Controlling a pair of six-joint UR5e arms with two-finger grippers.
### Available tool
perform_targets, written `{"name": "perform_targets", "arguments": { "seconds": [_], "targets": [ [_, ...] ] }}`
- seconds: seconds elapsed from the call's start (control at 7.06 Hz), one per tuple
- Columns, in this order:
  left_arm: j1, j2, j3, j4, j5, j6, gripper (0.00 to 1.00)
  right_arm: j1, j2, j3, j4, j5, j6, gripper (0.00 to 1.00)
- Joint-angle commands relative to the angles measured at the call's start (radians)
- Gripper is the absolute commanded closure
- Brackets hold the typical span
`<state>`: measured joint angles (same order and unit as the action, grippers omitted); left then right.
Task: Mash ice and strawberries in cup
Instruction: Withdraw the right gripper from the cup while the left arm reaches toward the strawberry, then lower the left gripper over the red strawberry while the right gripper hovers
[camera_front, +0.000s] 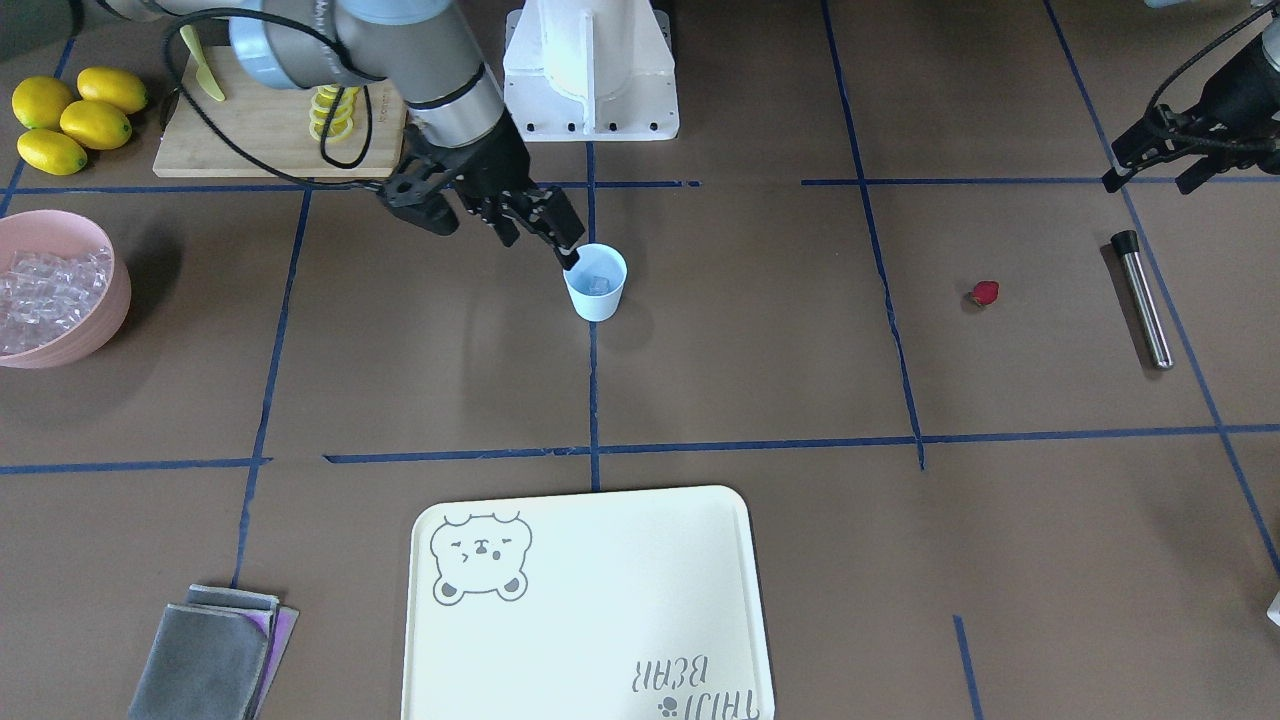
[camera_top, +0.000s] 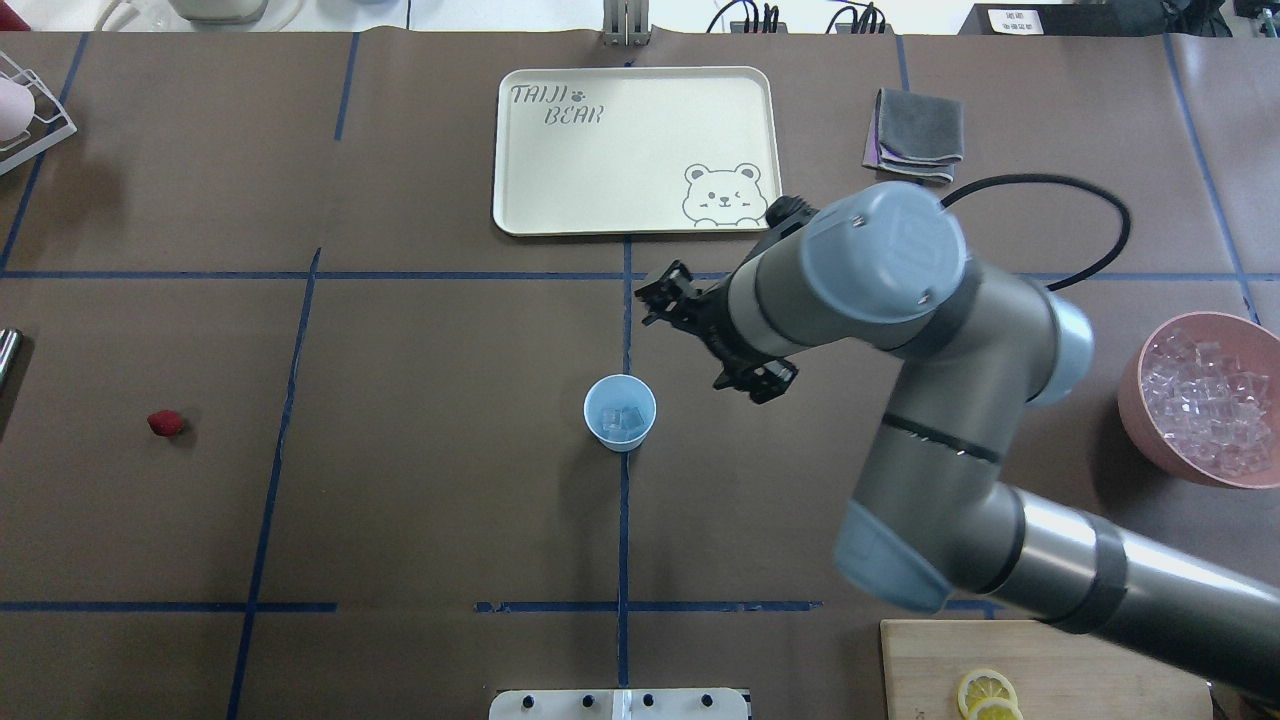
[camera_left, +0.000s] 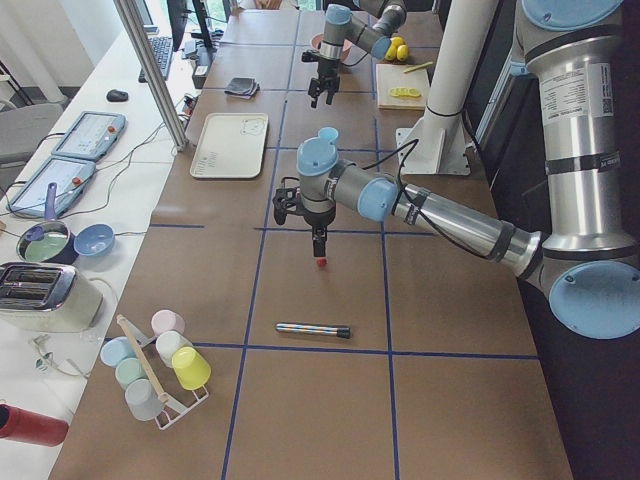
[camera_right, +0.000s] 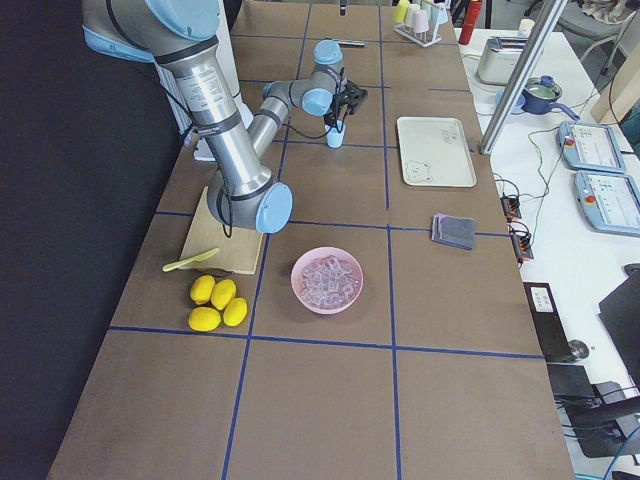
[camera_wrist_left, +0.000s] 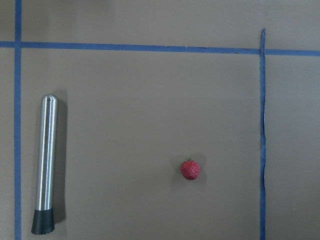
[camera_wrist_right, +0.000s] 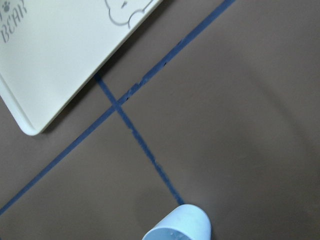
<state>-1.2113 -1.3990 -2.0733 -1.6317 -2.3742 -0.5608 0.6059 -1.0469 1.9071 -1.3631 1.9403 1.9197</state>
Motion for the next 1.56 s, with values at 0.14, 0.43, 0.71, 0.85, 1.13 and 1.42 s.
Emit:
{"name": "perform_targets", "arguments": {
  "seconds": [0.14, 0.43, 0.71, 0.85, 1.13, 1.42],
  "targets": [
    [0.164, -0.111, 0.158, -0.141, 0.108, -0.208, 0.0, 0.181, -0.177, 0.099, 0.004, 0.215, -0.183, 0.0],
    [0.252, -0.142, 0.295, -0.334, 0.147, -0.319, 0.0, 0.183, -0.194, 0.095, 0.007, 0.207, -0.191, 0.0],
    [0.346, -0.179, 0.373, -0.456, 0.162, -0.431, 0.0, 0.215, -0.218, 0.095, 0.007, 0.212, -0.226, 0.0],
    [0.37, -0.179, 0.381, -0.456, 0.208, -0.433, 0.0, 0.219, -0.234, 0.095, 0.007, 0.212, -0.24, 0.0],
    [0.375, -0.175, 0.392, -0.458, 0.214, -0.438, 0.0, 0.216, -0.232, 0.092, 0.007, 0.207, -0.24, 0.0],
    [0.375, -0.166, 0.394, -0.456, 0.214, -0.439, 0.0, 0.213, -0.225, 0.087, 0.007, 0.2, -0.24, 0.0]
  ]
}}
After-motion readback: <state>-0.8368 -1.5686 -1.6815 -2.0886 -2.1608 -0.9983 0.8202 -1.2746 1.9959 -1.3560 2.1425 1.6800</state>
